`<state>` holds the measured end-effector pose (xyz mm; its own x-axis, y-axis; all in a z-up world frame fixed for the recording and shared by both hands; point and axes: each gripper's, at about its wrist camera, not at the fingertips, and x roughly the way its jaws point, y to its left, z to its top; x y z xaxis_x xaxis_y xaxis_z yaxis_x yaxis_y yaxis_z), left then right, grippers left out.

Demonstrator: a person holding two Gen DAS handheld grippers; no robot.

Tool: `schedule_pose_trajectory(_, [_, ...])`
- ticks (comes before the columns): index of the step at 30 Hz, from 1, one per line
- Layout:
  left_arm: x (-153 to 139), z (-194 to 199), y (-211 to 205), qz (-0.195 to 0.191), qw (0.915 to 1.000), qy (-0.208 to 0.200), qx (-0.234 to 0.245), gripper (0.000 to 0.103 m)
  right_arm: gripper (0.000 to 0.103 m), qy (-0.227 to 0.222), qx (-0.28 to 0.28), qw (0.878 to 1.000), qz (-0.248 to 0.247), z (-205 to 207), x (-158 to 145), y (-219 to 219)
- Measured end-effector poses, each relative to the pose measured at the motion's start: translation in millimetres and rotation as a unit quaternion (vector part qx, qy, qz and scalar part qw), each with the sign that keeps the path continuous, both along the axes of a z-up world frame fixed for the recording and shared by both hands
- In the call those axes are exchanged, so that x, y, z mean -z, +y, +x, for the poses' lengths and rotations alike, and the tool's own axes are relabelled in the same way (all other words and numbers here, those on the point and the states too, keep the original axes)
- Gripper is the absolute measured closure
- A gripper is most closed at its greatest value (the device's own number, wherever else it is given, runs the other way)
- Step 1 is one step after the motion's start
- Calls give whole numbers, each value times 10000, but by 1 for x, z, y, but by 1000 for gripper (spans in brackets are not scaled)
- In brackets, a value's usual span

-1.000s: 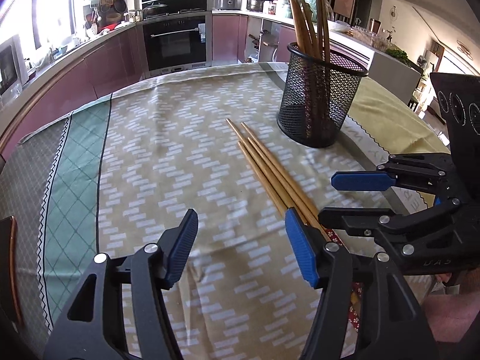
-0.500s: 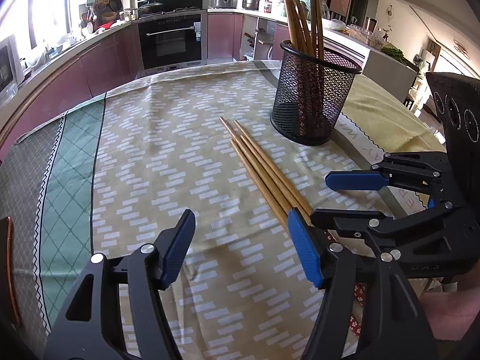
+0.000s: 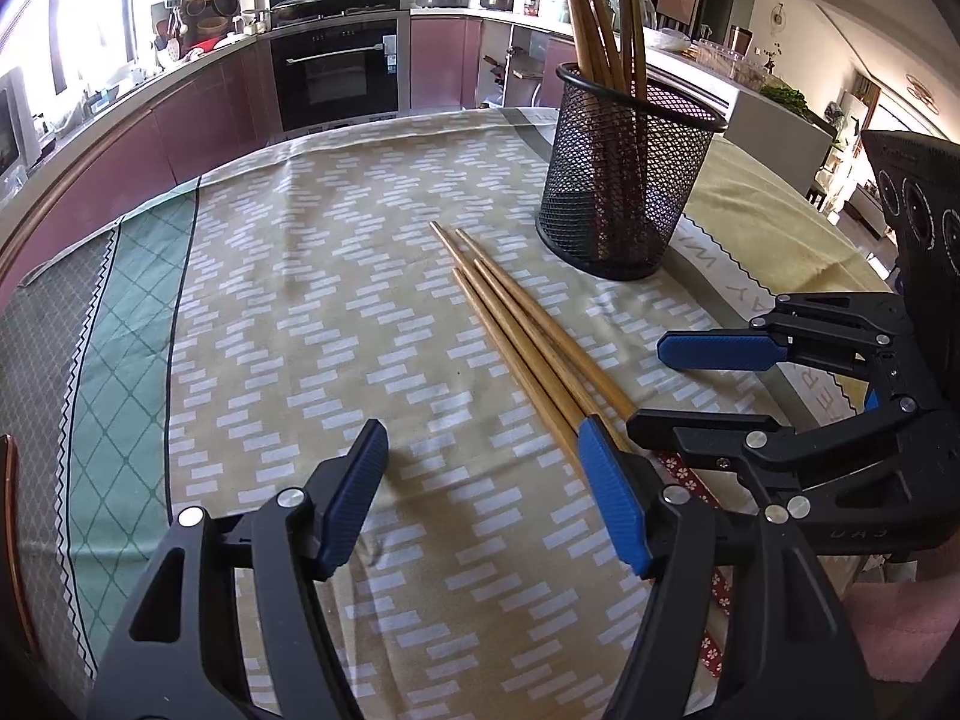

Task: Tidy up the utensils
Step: 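Move both open tools back down to the remaining chopsticks, then grasp a chopstick with the left tool while the right tool grasps one too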

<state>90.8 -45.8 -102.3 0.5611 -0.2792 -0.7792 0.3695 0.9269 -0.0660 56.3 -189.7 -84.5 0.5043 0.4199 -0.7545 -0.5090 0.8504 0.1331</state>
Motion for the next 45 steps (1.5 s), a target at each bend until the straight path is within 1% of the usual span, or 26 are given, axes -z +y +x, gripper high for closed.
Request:
schedule_pose_trajectory(10, [0, 5, -2, -2, 10000, 31, 9, 39, 63, 2, 23, 10000, 23, 1, 0, -2])
schedule_pose_trajectory(17, [1, 4, 1, 95, 10000, 27, 2, 50, 64, -4, 23, 10000, -8, 1, 0, -2])
schedule_pose_trajectory(19, [1, 5, 3, 102, 9999, 30, 0, 54, 64, -12, 35, 10000, -48, 2, 0, -2])
schedule_pose_trajectory(21, [1, 6, 4, 105, 9999, 31, 12, 61, 65, -20, 44, 10000, -63, 4, 0, 0])
schedule_pose_trajectory(23, [1, 8, 5, 115, 9999, 25, 11, 65, 66, -30, 50, 9999, -88, 8, 0, 2])
schedule_pose_trajectory(25, [1, 11, 5, 136, 9999, 12, -14, 71, 69, -44, 53, 9999, -112, 12, 0, 6])
schedule_pose_trajectory(27, [1, 14, 5, 108, 9999, 12, -59, 80, 71, -67, 59, 9999, -126, 16, 0, 8])
schedule_pose_trajectory(29, [1, 15, 6, 80, 9999, 14, -115, 84, 73, -64, 67, 9999, -112, 19, 0, 10])
schedule_pose_trajectory(32, [1, 16, 5, 48, 9998, 7, -180, 86, 81, -26, 105, 9999, -36, 21, 1, 6])
schedule_pose_trajectory(33, [1, 16, 6, 48, 9998, -7, -205, 87, 85, -5, 130, 9999, 3, 22, 1, 4])
schedule_pose_trajectory(34, [1, 16, 5, 52, 9997, -21, -221, 87, 90, 34, 159, 9998, 73, 23, 1, 1])
schedule_pose_trajectory(35, [0, 16, 6, 46, 9997, -25, -235, 88, 93, 90, 179, 9997, 162, 23, 1, -2])
schedule_pose_trajectory(40, [-2, 14, 8, -4, 9997, -33, -262, 93, 97, 135, 260, 9991, 311, 20, 1, -8])
schedule_pose_trajectory(41, [-3, 13, 9, -4, 9996, -44, -262, 96, 97, 133, 264, 9990, 343, 19, 0, -9])
schedule_pose_trajectory(42, [-4, 12, 9, -29, 9997, -58, -249, 102, 97, 127, 259, 9989, 364, 18, -1, -10])
schedule_pose_trajectory(45, [-5, 12, 10, -29, 9998, -31, -213, 101, 97, 83, 231, 9988, 422, 14, -4, -12])
